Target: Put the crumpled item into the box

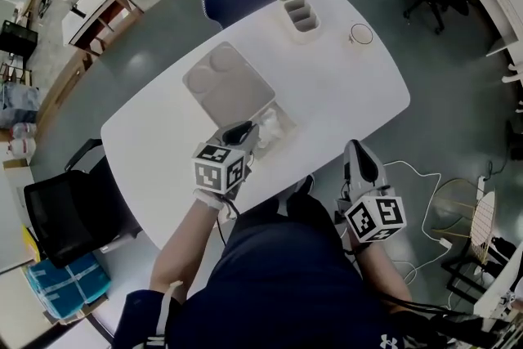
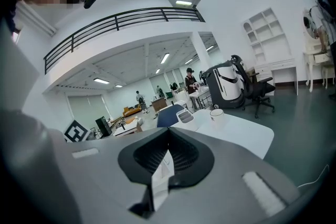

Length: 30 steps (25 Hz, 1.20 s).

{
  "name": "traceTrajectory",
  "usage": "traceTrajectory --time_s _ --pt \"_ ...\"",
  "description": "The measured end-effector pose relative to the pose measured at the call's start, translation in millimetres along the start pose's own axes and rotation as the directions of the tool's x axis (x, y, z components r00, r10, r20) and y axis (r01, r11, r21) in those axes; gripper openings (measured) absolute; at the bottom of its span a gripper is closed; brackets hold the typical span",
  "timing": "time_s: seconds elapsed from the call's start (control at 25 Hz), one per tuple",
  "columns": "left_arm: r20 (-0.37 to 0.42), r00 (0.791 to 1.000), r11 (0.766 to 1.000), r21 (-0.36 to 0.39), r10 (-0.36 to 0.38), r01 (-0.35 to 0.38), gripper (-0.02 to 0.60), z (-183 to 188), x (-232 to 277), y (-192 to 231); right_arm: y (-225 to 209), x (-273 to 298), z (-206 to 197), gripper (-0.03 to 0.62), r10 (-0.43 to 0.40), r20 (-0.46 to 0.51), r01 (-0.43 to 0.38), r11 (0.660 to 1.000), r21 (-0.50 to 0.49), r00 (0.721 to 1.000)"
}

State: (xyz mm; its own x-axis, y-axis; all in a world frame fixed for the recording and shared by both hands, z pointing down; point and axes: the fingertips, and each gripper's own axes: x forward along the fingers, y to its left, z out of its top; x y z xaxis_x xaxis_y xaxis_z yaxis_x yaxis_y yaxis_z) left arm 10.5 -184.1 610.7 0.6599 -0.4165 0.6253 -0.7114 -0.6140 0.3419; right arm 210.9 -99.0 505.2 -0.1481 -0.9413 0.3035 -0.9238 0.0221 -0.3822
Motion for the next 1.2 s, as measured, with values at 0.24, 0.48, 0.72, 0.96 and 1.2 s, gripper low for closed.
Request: traceTrajectory --time_s 0.24,0.48,0.72,0.96,1.2 --pt "0.188 0.982 0.998 -0.064 0.001 0.012 0.024 45.6 -57.9 -7.1 13.6 11.3 17.6 0.002 0.041 0.022 -0.04 0.999 -0.029 0.999" --pt "0.339 0.94 0.999 -0.044 0.027 -0.013 0.014 88.3 -110.3 -15.1 40.3 26.9 43.3 0.002 0.109 0.047 -0.106 0.992 -0.066 0.993" --pt "0.457 0.888 0.998 -0.045 0.05 -0.033 0.014 116.3 -156.7 -28.1 68.9 38.1 71.2 0.002 0.189 0.092 -0.177 0.976 -0.124 0.978" --pt "0.516 0.852 0.996 -0.039 0.093 -0.085 0.014 125.1 -182.3 -33.3 84.9 46.8 82.3 0.002 0.236 0.103 -0.217 0.962 -0.167 0.966" --pt "0.578 0.805 0.981 0.037 0.135 -0.191 0.014 140.2 -206.1 -37.7 108.2 45.0 97.7 0.002 0.304 0.147 -0.273 0.941 -0.201 0.941"
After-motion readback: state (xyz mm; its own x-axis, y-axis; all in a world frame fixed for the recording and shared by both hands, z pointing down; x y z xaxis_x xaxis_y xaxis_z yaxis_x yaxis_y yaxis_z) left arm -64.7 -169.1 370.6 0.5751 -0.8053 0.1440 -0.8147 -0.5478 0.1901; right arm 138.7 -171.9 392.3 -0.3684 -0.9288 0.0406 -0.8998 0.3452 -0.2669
